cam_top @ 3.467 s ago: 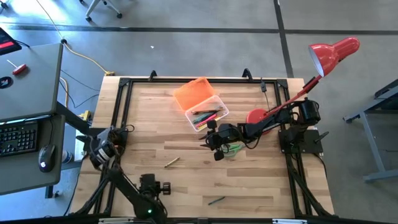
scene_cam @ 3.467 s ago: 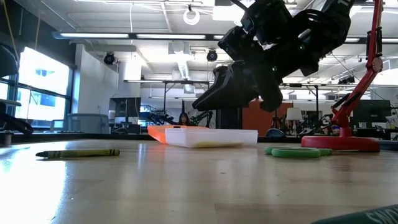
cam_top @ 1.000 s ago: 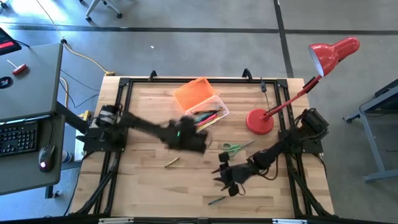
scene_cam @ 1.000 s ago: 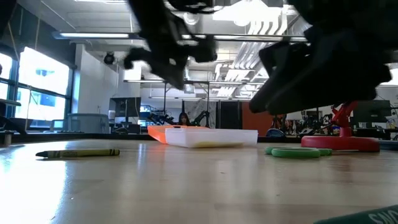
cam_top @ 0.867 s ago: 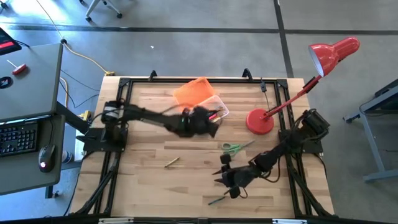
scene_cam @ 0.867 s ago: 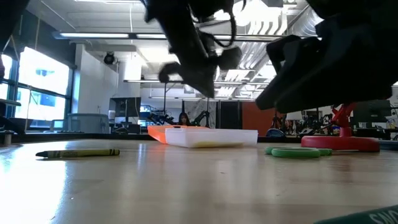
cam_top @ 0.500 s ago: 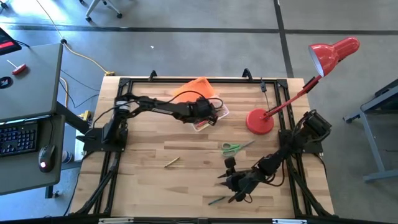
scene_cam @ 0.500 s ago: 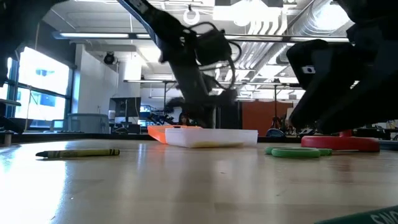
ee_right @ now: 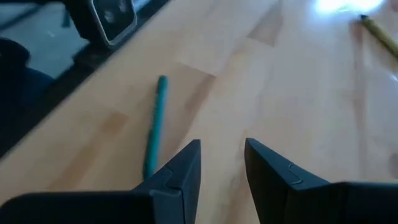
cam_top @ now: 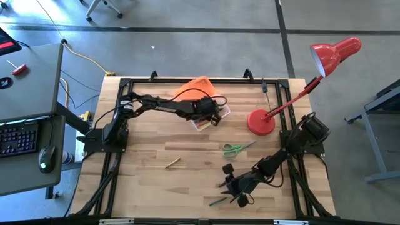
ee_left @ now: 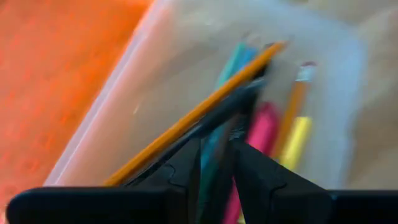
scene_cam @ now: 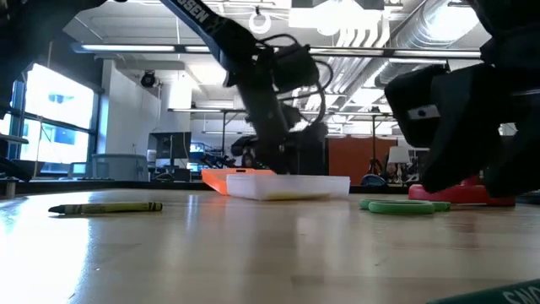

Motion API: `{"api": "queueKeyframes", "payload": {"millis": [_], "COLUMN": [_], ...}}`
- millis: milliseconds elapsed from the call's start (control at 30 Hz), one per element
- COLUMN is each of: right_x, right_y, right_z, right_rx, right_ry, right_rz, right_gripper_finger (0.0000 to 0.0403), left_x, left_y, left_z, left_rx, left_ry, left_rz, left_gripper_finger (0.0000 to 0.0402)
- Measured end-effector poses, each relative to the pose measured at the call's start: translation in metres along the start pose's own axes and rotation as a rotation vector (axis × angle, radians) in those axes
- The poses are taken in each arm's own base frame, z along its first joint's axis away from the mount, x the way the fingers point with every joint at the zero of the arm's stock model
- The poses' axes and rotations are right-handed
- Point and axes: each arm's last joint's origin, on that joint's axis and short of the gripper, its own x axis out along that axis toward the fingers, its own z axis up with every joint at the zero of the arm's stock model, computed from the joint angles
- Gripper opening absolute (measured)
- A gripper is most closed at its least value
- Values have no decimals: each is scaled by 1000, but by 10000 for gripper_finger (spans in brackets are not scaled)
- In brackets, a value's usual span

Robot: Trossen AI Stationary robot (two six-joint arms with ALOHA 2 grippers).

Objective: Pick & place school supplies into a supply box
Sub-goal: Put the dark green crayon into the orange supply box

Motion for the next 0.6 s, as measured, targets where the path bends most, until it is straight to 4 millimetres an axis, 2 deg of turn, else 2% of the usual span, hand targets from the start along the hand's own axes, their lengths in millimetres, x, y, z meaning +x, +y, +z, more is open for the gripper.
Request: {"api": "queueKeyframes", "payload": {"millis": [100, 267, 467, 600], "right_x": [7, 18, 20, 17], "right_y": [3, 8, 14, 25], "right_z": [-3, -10, -12, -16], "right_rx": [31, 80, 103, 56], "right_ry": [-26, -77, -109, -99], "right_rz": [53, 112, 94, 45], "right_gripper_finger": [103, 103, 103, 103], "left_x": [-12, -51, -116, -169], "left_y": [-8, -19, -25, -28], "left_z": [15, 54, 102, 126], "left_rx": [69, 136, 155, 140], "left_ry": [30, -6, -65, -127], "left_rz": [-34, 41, 65, 12], "left_gripper_finger": [123, 114, 104, 105]}}
